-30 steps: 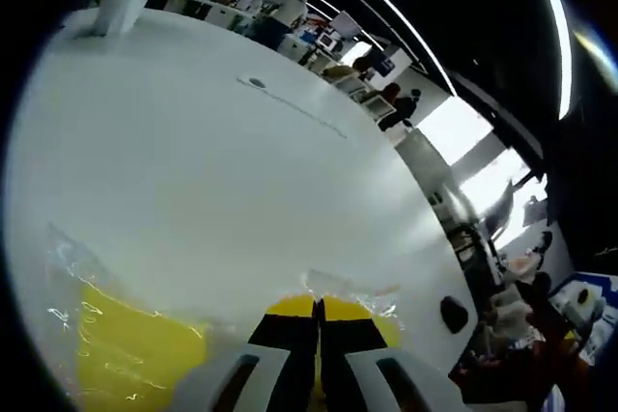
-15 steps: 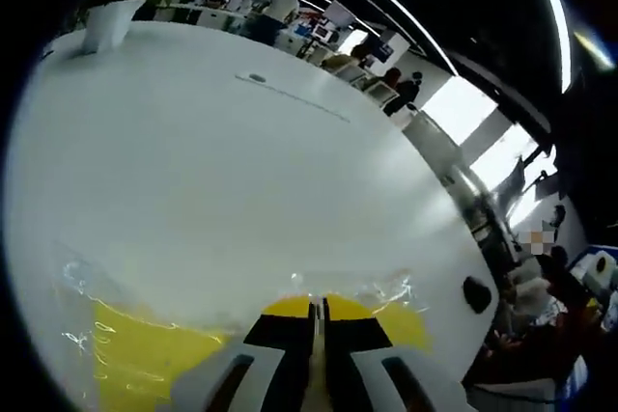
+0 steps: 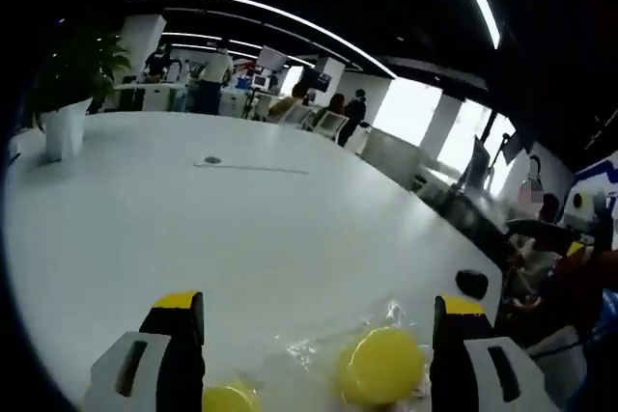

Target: Compare the silicone blocks by pressing each to a similar depth, holding the contact briefly, and releasing to observe deformation and rebound differences across the visible hardness samples.

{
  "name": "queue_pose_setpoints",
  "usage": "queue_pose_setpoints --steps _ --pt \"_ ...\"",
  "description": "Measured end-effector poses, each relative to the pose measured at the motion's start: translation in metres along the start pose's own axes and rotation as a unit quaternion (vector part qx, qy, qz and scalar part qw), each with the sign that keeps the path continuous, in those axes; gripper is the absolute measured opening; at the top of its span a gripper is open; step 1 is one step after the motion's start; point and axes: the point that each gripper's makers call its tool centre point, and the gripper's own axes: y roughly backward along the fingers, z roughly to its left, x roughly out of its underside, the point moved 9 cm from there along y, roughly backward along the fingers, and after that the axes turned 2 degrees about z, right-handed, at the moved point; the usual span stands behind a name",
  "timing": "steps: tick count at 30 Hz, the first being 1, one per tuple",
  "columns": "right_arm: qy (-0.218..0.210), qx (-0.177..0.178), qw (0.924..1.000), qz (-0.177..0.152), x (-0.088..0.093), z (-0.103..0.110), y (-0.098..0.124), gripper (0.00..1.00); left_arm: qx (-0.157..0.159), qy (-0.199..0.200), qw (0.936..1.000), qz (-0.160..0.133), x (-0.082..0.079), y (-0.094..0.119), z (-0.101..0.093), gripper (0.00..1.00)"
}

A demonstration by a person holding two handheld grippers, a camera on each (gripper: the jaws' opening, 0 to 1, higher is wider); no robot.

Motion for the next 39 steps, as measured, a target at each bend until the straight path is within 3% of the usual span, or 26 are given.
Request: queue_pose_setpoints --steps 1,6,14,24,26,33,39 --pt "0.003 0.0 1.0 0.001 0.0 0.0 -0.001 0.97 0.004 -0.021 0.9997 -0.012 -0.007 0.008 0.002 1.0" --pt "0.018 -0.003 0.9998 -0.001 -0.003 0.002 -0.006 0.97 0.008 -0.045 0.9985 -0.031 -0.027 0.041 0.02 1.0" --pt "0.033 -0.007 0.9994 0.0 -0.009 0.003 -0.014 0.97 -0.013 -0.085 0.9955 -0.039 -0.036 0.099 0.04 1.0" --pt "0.052 -0.012 0.9984 0.018 0.006 0.01 -0.024 0.97 -0.046 -0.079 0.9955 -0.026 -0.003 0.156 0.052 1.0" --pt "0.054 -0.011 0.9982 0.025 0.012 0.011 -0.025 0.97 -0.056 -0.069 0.9957 -0.027 0.002 0.166 0.063 1.0" --pt "0.047 -0.002 0.9985 0.03 0.023 0.014 -0.021 0.97 -0.059 -0.079 0.9951 -0.009 0.016 0.186 0.065 1.0" --pt "0.035 0.013 0.9989 0.027 0.032 0.013 -0.018 0.97 -0.058 -0.053 0.9969 -0.002 0.031 0.199 0.073 1.0"
